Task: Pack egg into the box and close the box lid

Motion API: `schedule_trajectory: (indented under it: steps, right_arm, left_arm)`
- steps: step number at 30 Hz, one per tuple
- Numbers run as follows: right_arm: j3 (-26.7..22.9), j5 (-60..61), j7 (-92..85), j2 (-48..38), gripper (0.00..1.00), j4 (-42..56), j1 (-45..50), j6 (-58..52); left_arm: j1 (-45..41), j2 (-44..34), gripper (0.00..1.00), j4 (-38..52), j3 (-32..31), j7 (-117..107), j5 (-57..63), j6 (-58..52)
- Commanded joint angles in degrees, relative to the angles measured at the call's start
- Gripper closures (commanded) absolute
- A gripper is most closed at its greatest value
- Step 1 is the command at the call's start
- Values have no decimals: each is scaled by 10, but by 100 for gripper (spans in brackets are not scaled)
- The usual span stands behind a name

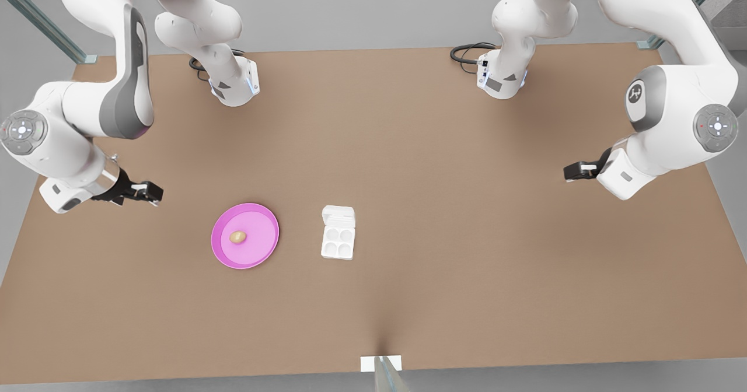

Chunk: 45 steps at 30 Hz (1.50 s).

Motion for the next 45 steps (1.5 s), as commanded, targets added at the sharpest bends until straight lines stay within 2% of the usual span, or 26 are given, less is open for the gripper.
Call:
schedule_trajectory:
  steps: [1, 6, 8, 10, 12, 13, 15, 18, 23, 29, 30, 35, 45]
  right_arm:
    - [-1, 1, 0, 0, 0, 0, 0, 0]
    - [1, -2, 0, 23, 0, 15, 4, 18]
    - [2, -3, 0, 19, 0, -33, 5, 89]
    - [6, -2, 4, -20, 0, -166, 13, 238]
    - [7, -2, 61, -31, 0, -282, 61, 414]
    - [7, -2, 75, -23, 0, -367, 74, 573]
    - [7, -2, 74, 36, 0, -430, 85, 749]
    - [6, -2, 69, 117, 0, -437, 83, 874]
    - [6, -2, 73, 170, 0, -449, 78, 962]
    - [7, 2, 77, 220, 0, -411, 83, 974]
    - [7, 2, 81, 220, 9, -411, 84, 975]
    - [15, 3, 84, 255, 10, -404, 85, 1017]
    - [15, 3, 80, 247, 12, -445, 85, 1009]
  left_arm:
    - [0, 0, 0, 0, 0, 1, 0, -1]
    - [0, 1, 0, -7, 0, 4, 0, -1]
    - [0, -5, 0, -2, 0, 9, -3, -5]
    - [0, -11, 0, 16, 0, 11, -1, -7]
    - [0, -21, 0, 16, -1, 3, -3, -10]
    - [0, -20, 0, 16, -2, 8, 0, -12]
    - [0, -19, 0, 15, -1, 10, 0, -12]
    - [0, -16, 0, 15, 0, 9, 0, -8]
    - [0, -15, 0, 12, 0, 8, 0, -11]
    - [0, 16, 0, 13, 11, 6, -7, -2]
    - [0, 15, 0, 13, 11, 8, -6, -4]
    - [0, 20, 0, 10, 9, 8, -7, -3]
    - [0, 25, 0, 10, 10, 8, -7, -2]
